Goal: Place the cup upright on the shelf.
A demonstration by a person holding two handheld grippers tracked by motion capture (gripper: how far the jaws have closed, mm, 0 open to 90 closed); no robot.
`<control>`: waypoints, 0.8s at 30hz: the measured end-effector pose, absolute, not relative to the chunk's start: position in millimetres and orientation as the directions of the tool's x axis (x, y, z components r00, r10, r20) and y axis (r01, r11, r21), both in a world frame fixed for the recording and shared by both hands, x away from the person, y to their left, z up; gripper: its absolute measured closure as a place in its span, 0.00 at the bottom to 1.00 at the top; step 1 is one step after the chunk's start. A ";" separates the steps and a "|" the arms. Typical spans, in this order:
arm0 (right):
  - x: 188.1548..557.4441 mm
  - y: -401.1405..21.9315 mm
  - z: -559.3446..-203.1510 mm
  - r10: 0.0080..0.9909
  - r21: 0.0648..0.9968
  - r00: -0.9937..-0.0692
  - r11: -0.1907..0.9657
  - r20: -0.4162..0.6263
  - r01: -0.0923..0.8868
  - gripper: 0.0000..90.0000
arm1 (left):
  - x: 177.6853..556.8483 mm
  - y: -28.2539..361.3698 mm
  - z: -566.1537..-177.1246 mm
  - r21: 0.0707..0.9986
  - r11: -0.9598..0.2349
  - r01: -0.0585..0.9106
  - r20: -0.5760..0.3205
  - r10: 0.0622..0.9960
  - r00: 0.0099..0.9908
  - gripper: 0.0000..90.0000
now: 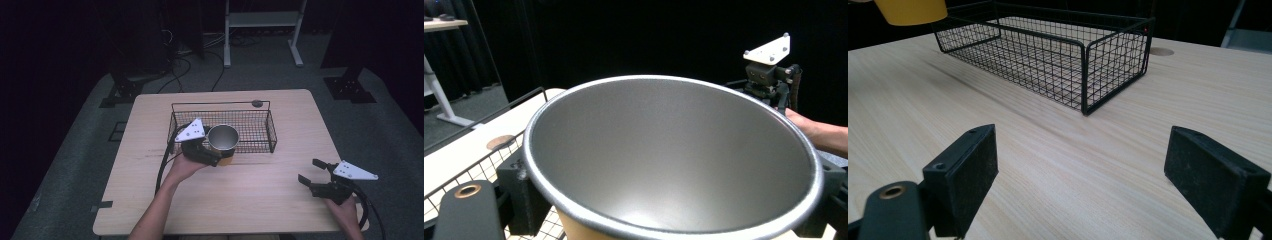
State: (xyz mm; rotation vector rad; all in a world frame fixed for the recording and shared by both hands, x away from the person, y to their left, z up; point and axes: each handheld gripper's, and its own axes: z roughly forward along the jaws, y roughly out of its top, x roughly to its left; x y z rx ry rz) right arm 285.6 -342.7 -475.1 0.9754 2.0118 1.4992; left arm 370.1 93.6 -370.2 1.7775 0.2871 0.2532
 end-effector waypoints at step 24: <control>285.6 -343.0 -475.0 0.756 0.949 -0.652 0.160 0.059 0.271 0.14 | 415.6 78.2 -354.6 0.973 -0.214 0.091 -0.021 0.312 0.950 0.14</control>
